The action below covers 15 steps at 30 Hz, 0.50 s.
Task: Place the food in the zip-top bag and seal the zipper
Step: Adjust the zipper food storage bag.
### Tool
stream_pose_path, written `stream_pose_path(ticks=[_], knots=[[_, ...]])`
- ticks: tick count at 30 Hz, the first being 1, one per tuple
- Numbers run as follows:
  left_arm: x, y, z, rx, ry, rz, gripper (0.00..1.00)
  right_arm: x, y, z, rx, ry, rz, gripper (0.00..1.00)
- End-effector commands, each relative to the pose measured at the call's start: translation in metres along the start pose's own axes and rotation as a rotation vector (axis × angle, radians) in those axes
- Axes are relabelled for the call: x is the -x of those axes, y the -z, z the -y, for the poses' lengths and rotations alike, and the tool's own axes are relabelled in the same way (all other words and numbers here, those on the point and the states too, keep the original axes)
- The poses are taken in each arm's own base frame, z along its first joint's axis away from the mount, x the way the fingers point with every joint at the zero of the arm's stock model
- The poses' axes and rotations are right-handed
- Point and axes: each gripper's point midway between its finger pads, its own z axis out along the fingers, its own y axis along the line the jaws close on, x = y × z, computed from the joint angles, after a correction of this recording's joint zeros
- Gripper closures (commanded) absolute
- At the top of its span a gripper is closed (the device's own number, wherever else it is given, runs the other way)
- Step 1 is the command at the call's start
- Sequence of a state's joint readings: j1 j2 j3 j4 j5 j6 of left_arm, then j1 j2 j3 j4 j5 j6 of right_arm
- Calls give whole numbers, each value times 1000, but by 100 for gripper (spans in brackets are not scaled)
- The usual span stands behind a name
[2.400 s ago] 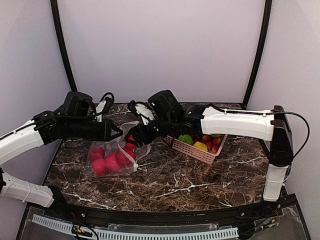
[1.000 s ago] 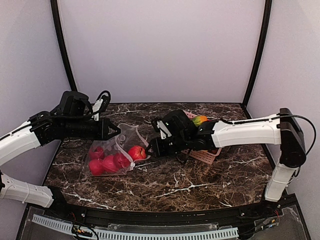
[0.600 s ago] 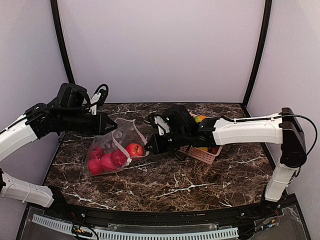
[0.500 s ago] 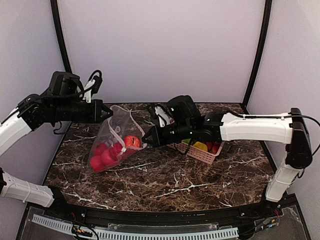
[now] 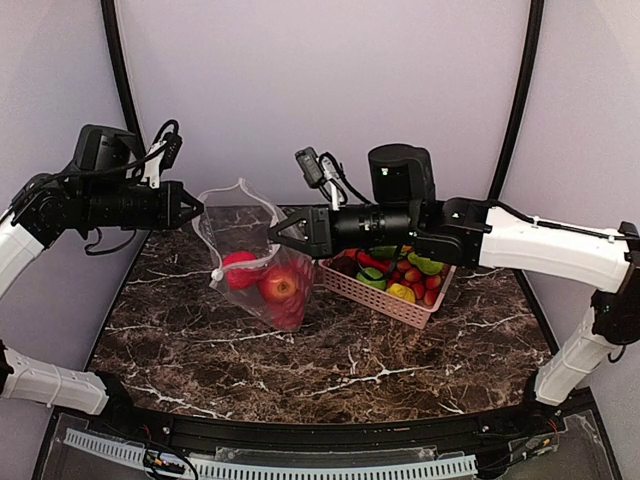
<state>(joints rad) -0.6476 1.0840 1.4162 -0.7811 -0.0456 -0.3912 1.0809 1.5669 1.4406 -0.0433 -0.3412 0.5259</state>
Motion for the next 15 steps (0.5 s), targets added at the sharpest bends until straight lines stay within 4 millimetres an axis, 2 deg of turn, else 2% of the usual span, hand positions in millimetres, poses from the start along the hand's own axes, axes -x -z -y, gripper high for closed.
stream_pose_path(ticks=[1, 5, 7, 11, 13, 15], knots=[[-3, -3, 11, -71, 5, -14, 99, 3, -2, -17, 95, 3, 14, 100], [9, 4, 28, -163, 19, 20, 99, 5, -1, -18, 97, -38, 29, 100], [11, 3, 33, -184, 21, 15, 99, 0, -7, 3, 15, -103, 29, 100], [-8, -22, 17, -109, 10, -65, 99, -25, -22, 57, -117, -258, -6, 100], [-26, -40, 2, -60, 18, -131, 99, -40, -32, 75, -153, -296, -34, 100], [-40, -54, -6, -35, 19, -181, 100, -51, -42, 83, -154, -313, -64, 100]])
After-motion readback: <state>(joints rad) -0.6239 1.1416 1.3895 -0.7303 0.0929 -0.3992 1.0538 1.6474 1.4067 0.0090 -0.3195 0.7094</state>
